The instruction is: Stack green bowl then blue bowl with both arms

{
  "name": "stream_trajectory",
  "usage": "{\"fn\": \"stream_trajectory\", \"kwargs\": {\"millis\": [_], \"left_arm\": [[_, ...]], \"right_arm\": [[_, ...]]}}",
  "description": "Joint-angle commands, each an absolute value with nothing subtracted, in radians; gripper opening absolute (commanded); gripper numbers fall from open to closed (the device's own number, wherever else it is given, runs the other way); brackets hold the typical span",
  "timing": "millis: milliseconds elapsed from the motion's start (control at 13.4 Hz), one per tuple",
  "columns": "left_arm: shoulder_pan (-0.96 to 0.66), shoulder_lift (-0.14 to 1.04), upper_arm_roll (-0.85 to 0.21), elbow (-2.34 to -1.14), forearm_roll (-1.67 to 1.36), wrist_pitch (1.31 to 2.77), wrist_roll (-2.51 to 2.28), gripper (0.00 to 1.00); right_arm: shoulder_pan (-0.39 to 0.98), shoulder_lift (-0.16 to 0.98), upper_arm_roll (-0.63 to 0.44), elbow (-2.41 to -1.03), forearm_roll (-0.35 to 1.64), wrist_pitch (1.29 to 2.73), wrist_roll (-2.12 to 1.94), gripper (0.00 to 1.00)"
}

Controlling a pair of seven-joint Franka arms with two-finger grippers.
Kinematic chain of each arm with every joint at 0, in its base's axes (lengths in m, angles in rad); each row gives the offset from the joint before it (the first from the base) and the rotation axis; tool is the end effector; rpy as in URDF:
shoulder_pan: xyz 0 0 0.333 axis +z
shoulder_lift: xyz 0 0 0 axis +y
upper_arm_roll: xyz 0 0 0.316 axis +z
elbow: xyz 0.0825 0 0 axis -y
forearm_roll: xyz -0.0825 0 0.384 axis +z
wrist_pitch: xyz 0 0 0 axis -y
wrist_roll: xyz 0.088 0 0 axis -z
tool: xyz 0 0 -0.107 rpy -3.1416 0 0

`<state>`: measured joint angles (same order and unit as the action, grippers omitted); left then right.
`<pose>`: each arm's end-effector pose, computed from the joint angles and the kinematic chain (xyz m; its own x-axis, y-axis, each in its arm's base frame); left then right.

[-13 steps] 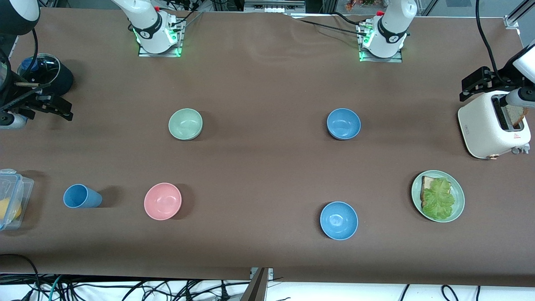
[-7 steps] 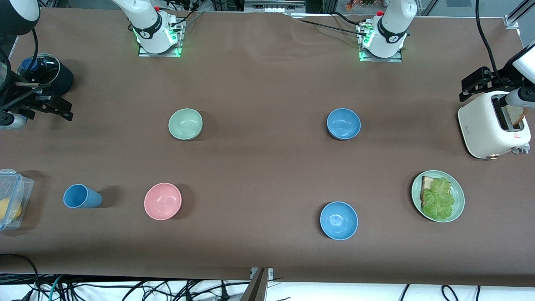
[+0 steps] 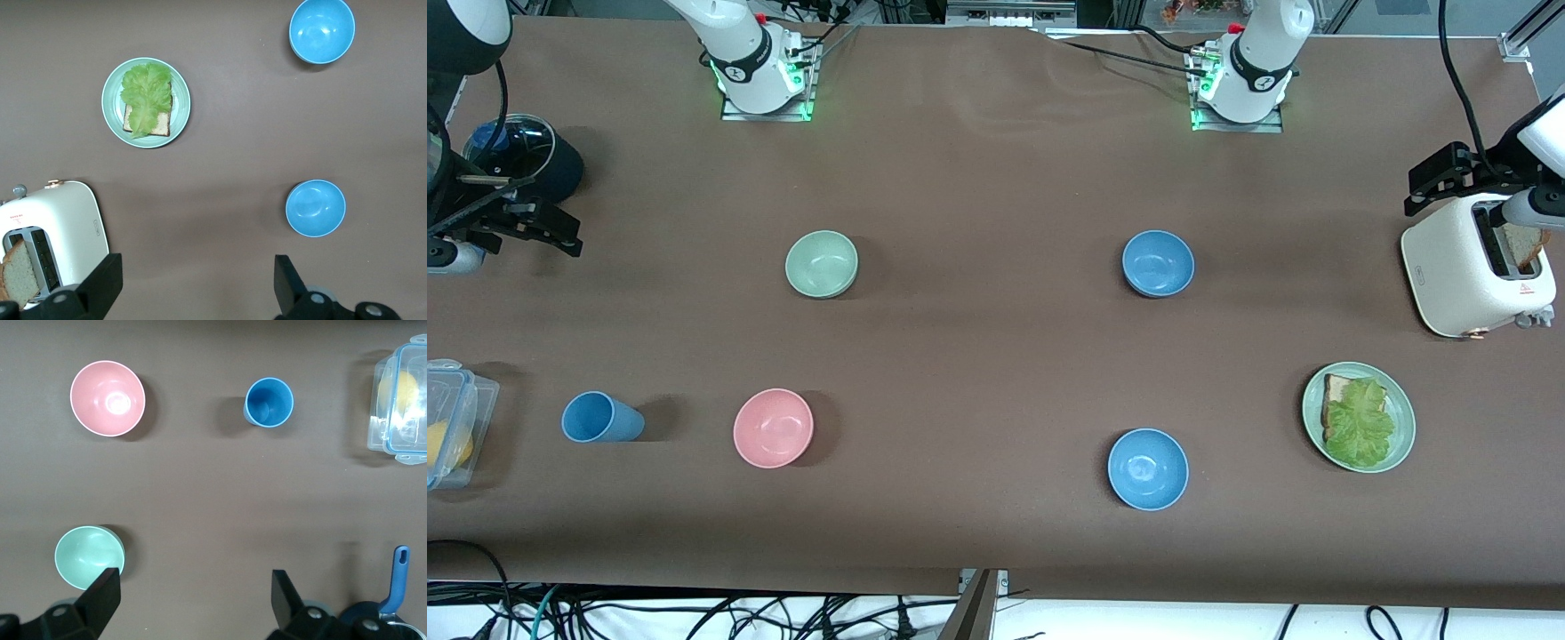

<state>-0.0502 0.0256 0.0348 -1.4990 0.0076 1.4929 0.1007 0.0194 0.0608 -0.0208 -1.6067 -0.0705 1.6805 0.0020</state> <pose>0.5548 -0.0080 0.6372 0.9928 -0.1152 -0.0324 -0.1155 -0.9933 -0.0052 0.5811 -0.0073 0.5828 0.9999 0.0044 0.0129 0.0034 -0.9974 0.0714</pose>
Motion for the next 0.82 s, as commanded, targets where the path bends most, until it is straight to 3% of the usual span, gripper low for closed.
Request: {"fn": "stream_trajectory", "kwargs": {"millis": [0, 595, 743], "left_arm": [[-0.041, 0.04, 0.034, -1.473, -0.023, 1.488, 0.12, 1.0], [-0.041, 0.04, 0.034, -1.473, -0.023, 1.488, 0.12, 1.0], [-0.041, 0.04, 0.034, -1.473, -0.023, 1.488, 0.12, 1.0]], "right_arm": [[0.018, 0.067, -0.021, -1.583, -0.058, 1.667, -0.002, 1.0], [0.021, 0.112, -0.02, -1.589, -0.058, 1.667, 0.002, 1.0], [0.023, 0.174, -0.018, -1.6, -0.055, 1.669, 0.003, 1.0]]}}
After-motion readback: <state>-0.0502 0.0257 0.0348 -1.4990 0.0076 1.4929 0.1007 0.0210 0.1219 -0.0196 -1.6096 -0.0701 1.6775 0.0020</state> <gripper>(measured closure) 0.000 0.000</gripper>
